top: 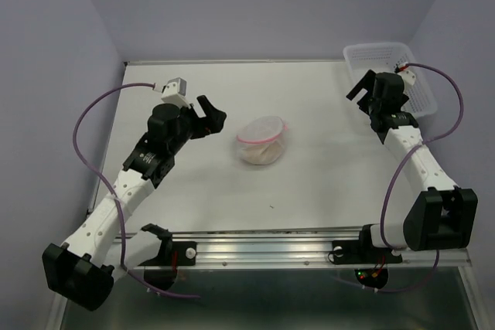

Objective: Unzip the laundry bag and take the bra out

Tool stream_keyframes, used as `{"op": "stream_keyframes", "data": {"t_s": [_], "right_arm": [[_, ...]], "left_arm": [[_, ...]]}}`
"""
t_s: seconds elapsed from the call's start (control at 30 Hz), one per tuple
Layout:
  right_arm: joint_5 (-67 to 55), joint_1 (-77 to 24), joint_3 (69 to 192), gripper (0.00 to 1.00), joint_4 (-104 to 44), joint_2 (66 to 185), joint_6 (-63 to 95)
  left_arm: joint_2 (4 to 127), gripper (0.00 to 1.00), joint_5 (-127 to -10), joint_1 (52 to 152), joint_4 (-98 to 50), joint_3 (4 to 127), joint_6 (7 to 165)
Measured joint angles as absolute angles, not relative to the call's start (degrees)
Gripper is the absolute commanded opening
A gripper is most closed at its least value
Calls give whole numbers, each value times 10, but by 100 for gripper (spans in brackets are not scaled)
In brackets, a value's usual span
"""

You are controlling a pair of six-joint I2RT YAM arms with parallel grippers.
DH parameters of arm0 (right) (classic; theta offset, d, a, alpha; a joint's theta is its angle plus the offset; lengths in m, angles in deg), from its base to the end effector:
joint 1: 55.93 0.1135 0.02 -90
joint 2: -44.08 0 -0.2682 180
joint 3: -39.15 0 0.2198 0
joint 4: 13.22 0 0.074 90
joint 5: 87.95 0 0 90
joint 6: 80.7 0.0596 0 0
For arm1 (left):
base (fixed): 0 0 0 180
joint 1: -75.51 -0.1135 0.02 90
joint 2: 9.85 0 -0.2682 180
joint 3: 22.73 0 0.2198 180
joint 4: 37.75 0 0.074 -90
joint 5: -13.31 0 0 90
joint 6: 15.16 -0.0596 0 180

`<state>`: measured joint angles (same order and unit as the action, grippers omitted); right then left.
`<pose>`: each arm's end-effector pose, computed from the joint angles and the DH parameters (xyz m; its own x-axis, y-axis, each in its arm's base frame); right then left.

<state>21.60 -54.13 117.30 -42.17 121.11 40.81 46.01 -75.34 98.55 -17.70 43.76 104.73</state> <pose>0.2952 -0.0107 0.3184 -0.2587 0.4846 -0.8356 0.4708 0.8186 0.3290 0.1994 -0.0863 0.3542 -0.3362 -0.3984 -0.8534 0.2827 0.8216 -0.4950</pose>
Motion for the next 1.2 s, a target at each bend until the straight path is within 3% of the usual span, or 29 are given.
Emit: {"op": "stream_keyframes", "data": {"t_s": [0.2, 0.47, 0.77, 1.07, 1.13, 1.17, 1.2], "right_arm": [[149, -541, 1172, 100, -419, 1200, 388], [107, -541, 1170, 100, -419, 1200, 351], [79, -541, 1169, 100, -427, 1203, 326], [69, -541, 1169, 100, -437, 1220, 317], [69, -541, 1169, 100, -437, 1222, 316], [68, -541, 1169, 100, -437, 1224, 315], [67, -541, 1169, 100, -437, 1225, 315]], "left_arm": [[525, 99, -756, 1095, -159, 491, 973], [750, 99, -784, 1225, -121, 678, 805], [939, 99, -797, 1257, -35, 818, 669], [1029, 94, -840, 1257, 8, 876, 631], [1030, 89, -843, 1257, 15, 876, 624], [1030, 81, -846, 1257, 14, 877, 622], [1030, 81, -852, 1257, 14, 877, 620]]}}
